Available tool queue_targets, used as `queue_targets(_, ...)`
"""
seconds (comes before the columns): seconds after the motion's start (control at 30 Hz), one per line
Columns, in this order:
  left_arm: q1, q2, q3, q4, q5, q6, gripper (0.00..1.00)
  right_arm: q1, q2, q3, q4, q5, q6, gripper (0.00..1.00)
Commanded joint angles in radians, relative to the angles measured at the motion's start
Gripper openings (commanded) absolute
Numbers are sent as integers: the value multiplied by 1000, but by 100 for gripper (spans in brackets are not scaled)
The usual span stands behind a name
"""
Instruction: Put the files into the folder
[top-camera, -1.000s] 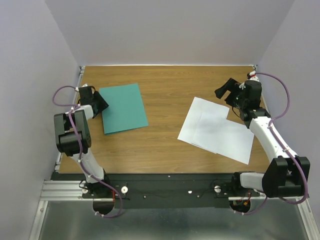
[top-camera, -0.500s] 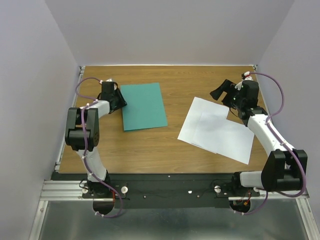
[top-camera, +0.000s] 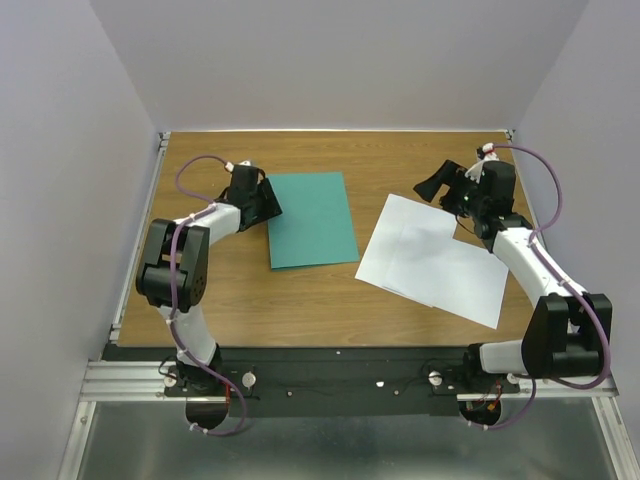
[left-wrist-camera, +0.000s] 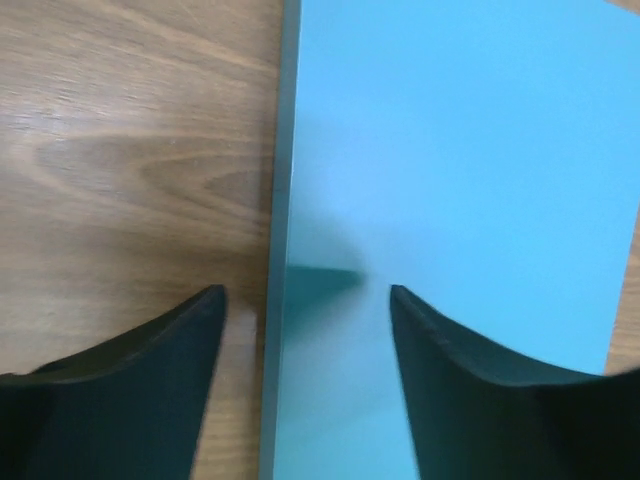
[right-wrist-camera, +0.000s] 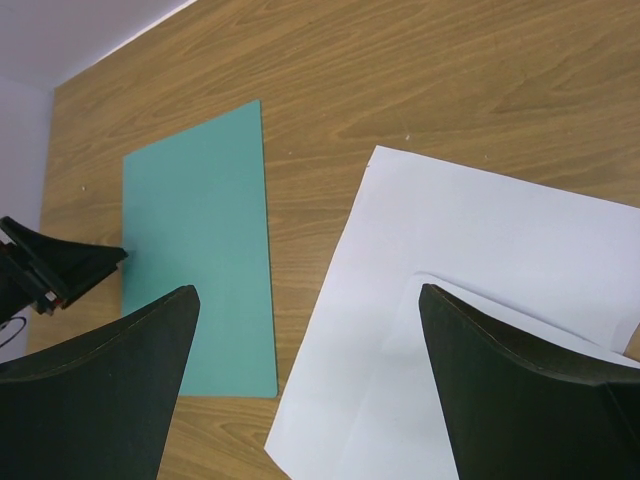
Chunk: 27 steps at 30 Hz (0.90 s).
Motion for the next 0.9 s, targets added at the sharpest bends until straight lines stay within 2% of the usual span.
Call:
queue_targets(0.0, -22, -122, 152, -141, -173, 89, 85, -1, -23, -23, 32, -22, -13, 100)
queue_targets(0.07, -48, -174, 295, -166, -202, 157, 93, -1, -39, -31, 32, -7, -10, 100)
queue_targets(0.1, -61, -186, 347, -166, -213, 250, 95, -3, -47, -35, 32, 1, -8, 100)
queue_targets(0.17, -99, -197, 525, -172, -207, 336, 96, -1, -70, -58, 32, 33, -1, 100)
queue_targets(0.2, -113, -194, 582, -172, -190, 432, 96, -3, -78, -66, 32, 45, 1, 100)
queue_targets(0.23, -125, -182, 684, -172, -174, 471, 98, -3, -82, -81, 30, 73, 4, 100)
queue_targets(0.3, -147, -167, 768, -161, -97, 554, 99, -3, -107, -98, 30, 99, 6, 100)
queue_targets(0.37, -148, -127, 913, -157, -84, 588, 98, -3, -122, -119, 30, 140, 7, 100)
queue_targets(0.47, -150, -75, 1059, -190, 46, 660, 98, -3, -150, -144, 26, 199, -1, 100)
queue_targets(0.5, -159, -71, 1059, -201, 125, 701, 99, -3, -157, -150, 24, 212, -2, 100)
queue_targets(0.57, -185, -100, 986, -229, 146, 847, 98, -3, -177, -161, 23, 254, -2, 100)
queue_targets(0.73, -372, -237, 645, -215, -59, 1132, 98, -3, -162, -169, 23, 294, 1, 100)
queue_targets(0.87, -438, -294, 413, -229, -101, 1280, 98, -3, -101, -150, 23, 272, -7, 100)
